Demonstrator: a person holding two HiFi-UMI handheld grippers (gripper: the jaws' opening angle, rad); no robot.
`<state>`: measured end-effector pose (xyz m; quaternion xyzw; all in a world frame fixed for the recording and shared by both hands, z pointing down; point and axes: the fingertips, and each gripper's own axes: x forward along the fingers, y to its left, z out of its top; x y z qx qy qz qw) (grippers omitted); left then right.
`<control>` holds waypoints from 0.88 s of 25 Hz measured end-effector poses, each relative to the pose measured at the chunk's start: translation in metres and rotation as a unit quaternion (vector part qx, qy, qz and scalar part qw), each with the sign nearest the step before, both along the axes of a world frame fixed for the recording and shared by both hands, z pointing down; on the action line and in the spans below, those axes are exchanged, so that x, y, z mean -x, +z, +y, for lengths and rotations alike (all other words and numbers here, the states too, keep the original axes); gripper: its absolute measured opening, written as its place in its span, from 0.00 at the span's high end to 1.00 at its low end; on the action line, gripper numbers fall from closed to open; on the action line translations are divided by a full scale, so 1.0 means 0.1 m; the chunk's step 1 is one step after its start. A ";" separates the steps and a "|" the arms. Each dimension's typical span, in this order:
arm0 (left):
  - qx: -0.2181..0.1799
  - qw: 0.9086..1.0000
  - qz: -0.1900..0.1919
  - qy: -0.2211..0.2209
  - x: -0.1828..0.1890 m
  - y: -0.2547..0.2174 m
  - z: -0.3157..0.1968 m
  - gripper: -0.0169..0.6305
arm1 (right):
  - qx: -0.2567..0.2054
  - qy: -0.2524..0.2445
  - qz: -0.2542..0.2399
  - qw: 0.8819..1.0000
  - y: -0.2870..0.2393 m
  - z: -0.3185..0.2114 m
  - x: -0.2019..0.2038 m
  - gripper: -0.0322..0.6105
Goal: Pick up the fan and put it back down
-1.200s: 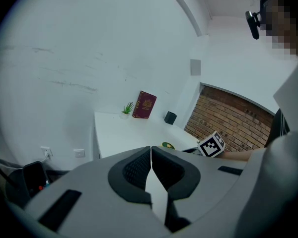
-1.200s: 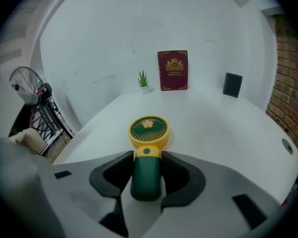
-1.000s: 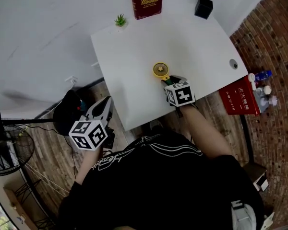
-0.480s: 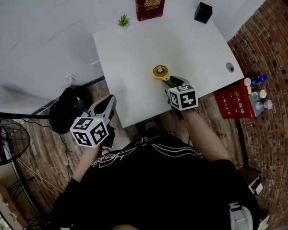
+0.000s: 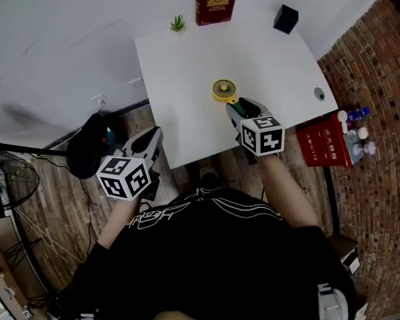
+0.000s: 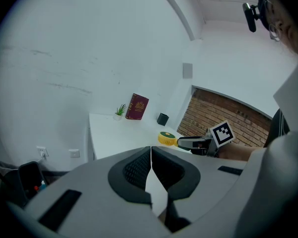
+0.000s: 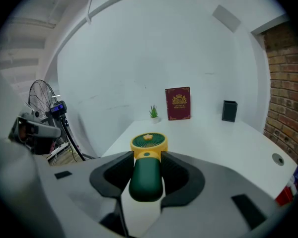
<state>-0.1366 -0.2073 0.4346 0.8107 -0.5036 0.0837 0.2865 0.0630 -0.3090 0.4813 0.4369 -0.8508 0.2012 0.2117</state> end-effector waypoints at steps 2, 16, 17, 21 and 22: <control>-0.005 1.000 0.001 0.001 0.00 -0.03 0.03 0.92 | -0.013 0.001 -0.011 1.000 -0.15 0.04 0.01 0.68; -0.050 0.998 0.020 0.020 -0.10 -0.37 0.27 0.92 | -0.084 0.007 -0.075 0.994 -1.00 0.57 -0.03 0.68; -0.052 0.998 0.021 0.023 -0.12 -0.38 0.29 0.92 | -0.087 0.006 -0.078 0.993 -1.03 0.62 -0.03 0.68; -0.058 0.998 0.024 0.032 -0.17 -0.42 0.34 0.92 | -0.099 0.005 -0.085 0.991 -1.15 0.75 -0.03 0.68; -0.058 0.997 0.024 0.033 -0.17 -0.42 0.35 0.92 | -0.101 0.005 -0.086 0.991 -1.16 0.77 -0.04 0.68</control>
